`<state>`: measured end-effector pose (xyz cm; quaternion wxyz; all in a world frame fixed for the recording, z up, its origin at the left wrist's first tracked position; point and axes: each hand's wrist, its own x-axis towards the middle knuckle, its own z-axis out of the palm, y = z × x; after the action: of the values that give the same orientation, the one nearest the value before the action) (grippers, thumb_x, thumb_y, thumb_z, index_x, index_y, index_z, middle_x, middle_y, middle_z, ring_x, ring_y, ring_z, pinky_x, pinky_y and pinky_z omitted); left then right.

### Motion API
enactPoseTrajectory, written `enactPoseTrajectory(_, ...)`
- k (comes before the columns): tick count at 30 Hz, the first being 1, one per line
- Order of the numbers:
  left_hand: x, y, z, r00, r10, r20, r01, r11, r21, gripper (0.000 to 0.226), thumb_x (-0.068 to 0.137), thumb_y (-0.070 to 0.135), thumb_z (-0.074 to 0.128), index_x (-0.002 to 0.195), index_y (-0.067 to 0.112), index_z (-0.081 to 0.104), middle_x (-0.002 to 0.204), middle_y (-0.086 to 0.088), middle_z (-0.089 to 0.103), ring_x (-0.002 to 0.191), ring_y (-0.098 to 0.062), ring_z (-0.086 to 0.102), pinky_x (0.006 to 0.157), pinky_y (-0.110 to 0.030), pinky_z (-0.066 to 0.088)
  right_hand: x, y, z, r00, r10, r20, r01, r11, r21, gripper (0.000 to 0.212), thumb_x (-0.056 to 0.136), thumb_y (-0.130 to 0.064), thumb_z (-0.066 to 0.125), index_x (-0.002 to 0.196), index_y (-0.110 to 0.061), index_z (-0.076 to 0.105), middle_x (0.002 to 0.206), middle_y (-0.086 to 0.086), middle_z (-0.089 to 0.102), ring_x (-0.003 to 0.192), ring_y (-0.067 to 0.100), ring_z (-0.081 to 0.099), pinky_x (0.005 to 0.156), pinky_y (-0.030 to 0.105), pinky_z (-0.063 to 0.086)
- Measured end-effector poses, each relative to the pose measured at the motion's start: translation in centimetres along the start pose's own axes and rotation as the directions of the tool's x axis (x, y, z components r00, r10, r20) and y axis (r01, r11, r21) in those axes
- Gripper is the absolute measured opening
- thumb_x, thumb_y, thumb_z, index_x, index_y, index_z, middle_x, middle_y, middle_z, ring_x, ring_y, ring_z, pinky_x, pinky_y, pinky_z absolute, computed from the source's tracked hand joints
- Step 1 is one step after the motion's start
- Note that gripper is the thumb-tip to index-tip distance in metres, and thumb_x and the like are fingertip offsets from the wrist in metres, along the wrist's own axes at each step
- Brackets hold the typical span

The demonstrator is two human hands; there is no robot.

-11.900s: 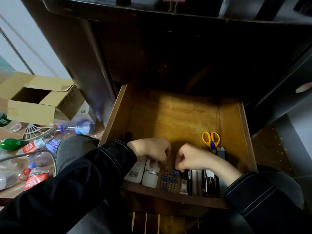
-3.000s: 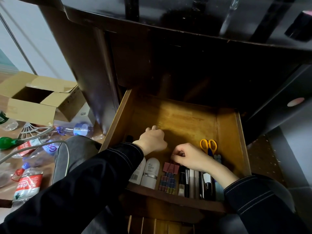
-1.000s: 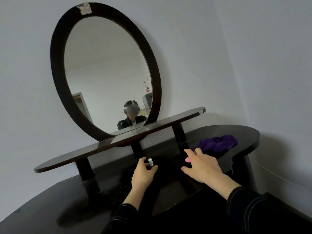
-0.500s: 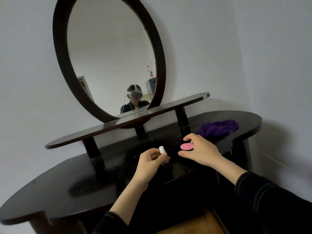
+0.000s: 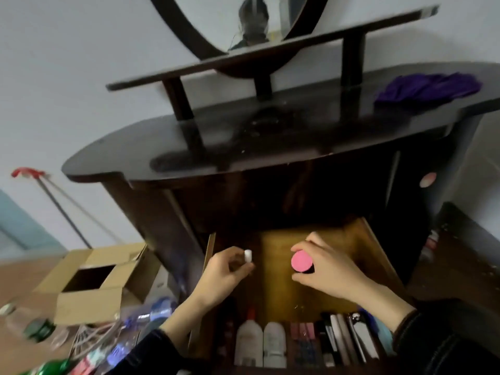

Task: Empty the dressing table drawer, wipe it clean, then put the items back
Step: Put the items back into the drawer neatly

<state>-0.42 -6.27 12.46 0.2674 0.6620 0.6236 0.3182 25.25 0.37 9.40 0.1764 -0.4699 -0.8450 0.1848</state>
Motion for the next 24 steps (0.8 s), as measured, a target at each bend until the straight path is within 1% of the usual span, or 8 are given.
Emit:
enactPoseTrajectory(2, -0.2, -2.4, 0.6, 0.997, -0.082, -0.003, 0.082, 0.995, 0.058, 0.012, 0.090, 0.021, 0.072, 0.099, 0.018, 0.064, 0.080, 0.007, 0.074, 0.078, -0.002, 0.070, 0.080, -0.038, 0.056, 1.2, 0.9, 2.8, 0.993, 0.015, 0.117, -0.012, 1.000, -0.029, 0.054, 0.079, -0.064, 0.067, 0.125, -0.041, 0.051, 0.112, -0.022, 0.034, 0.079, 0.003, 0.052, 0.054, 0.015, 0.031)
enactPoseTrajectory(4, -0.2, -4.0, 1.2, 0.995, -0.094, -0.012, 0.095, 0.988, 0.119, 0.018, 0.090, 0.023, 0.072, 0.105, 0.020, 0.062, 0.081, 0.010, 0.073, 0.076, 0.000, 0.068, 0.075, -0.032, 0.056, 2.0, 1.4, 4.8, 0.985, 0.011, 0.174, -0.002, 0.998, -0.055, 0.054, 0.080, -0.063, 0.068, 0.125, -0.038, 0.051, 0.111, -0.021, 0.036, 0.075, 0.001, 0.052, 0.051, 0.015, 0.032)
enactPoseTrajectory(7, 0.1, -5.1, 2.1, 0.999, -0.044, 0.031, 0.034, 0.959, 0.280, 0.033, 0.092, 0.030, 0.066, 0.122, 0.028, 0.053, 0.083, 0.010, 0.069, 0.075, -0.005, 0.066, 0.069, -0.031, 0.054, 2.6, 1.7, 6.6, 0.981, 0.006, 0.194, 0.007, 0.998, -0.068, 0.055, 0.081, -0.064, 0.067, 0.127, -0.039, 0.051, 0.114, -0.021, 0.036, 0.071, -0.001, 0.050, 0.049, 0.015, 0.030)
enactPoseTrajectory(9, 0.2, -5.6, 2.8, 0.999, -0.013, 0.048, -0.010, 0.901, 0.435, 0.039, 0.093, 0.034, 0.061, 0.129, 0.033, 0.047, 0.085, 0.010, 0.066, 0.077, -0.013, 0.066, 0.063, -0.031, 0.049, 2.7, 1.9, 7.2, 0.978, -0.003, 0.207, 0.014, 0.998, -0.053, 0.056, 0.080, -0.067, 0.066, 0.126, -0.041, 0.050, 0.115, -0.022, 0.036, 0.075, -0.001, 0.053, 0.050, 0.014, 0.031)
enactPoseTrajectory(12, 0.2, -6.4, 3.6, 0.998, -0.008, 0.057, -0.025, 0.825, 0.565, 0.030, 0.091, 0.037, 0.058, 0.120, 0.035, 0.051, 0.086, 0.008, 0.067, 0.081, -0.017, 0.066, 0.059, -0.027, 0.040, 2.8, 2.5, 7.5, 0.979, 0.002, 0.205, 0.002, 1.000, -0.020, 0.055, 0.079, -0.067, 0.067, 0.125, -0.041, 0.052, 0.115, -0.025, 0.038, 0.088, 0.001, 0.056, 0.054, 0.013, 0.034)
enactPoseTrajectory(18, 0.5, -7.7, 4.5, 0.973, -0.148, 0.176, 0.016, 0.808, 0.589, 0.017, 0.088, 0.030, 0.065, 0.103, 0.025, 0.058, 0.091, 0.005, 0.067, 0.086, -0.020, 0.063, 0.068, -0.030, 0.046, 2.9, 2.3, 8.1, 0.983, 0.011, 0.184, -0.014, 1.000, 0.018, 0.053, 0.080, -0.066, 0.068, 0.124, -0.039, 0.054, 0.115, -0.023, 0.042, 0.095, 0.003, 0.057, 0.062, 0.015, 0.043)
enactPoseTrajectory(20, 0.4, -7.8, 4.6, 0.964, -0.174, 0.199, 0.020, 0.799, 0.602, 0.011, 0.089, 0.029, 0.063, 0.098, 0.024, 0.058, 0.090, 0.003, 0.066, 0.084, -0.020, 0.063, 0.069, -0.032, 0.048, 2.9, 2.4, 8.1, 0.984, 0.012, 0.180, -0.015, 1.000, 0.019, 0.053, 0.080, -0.066, 0.068, 0.123, -0.039, 0.054, 0.115, -0.022, 0.043, 0.095, 0.003, 0.058, 0.064, 0.018, 0.047)
enactPoseTrajectory(24, 0.3, -7.9, 4.7, 0.953, -0.214, 0.216, 0.030, 0.773, 0.634, 0.008, 0.092, 0.025, 0.057, 0.096, 0.020, 0.060, 0.090, 0.001, 0.066, 0.081, -0.021, 0.063, 0.071, -0.035, 0.054, 2.9, 2.8, 8.1, 0.984, 0.023, 0.175, -0.028, 0.999, 0.026, 0.053, 0.080, -0.065, 0.069, 0.123, -0.038, 0.055, 0.117, -0.022, 0.044, 0.099, 0.004, 0.057, 0.070, 0.023, 0.052)
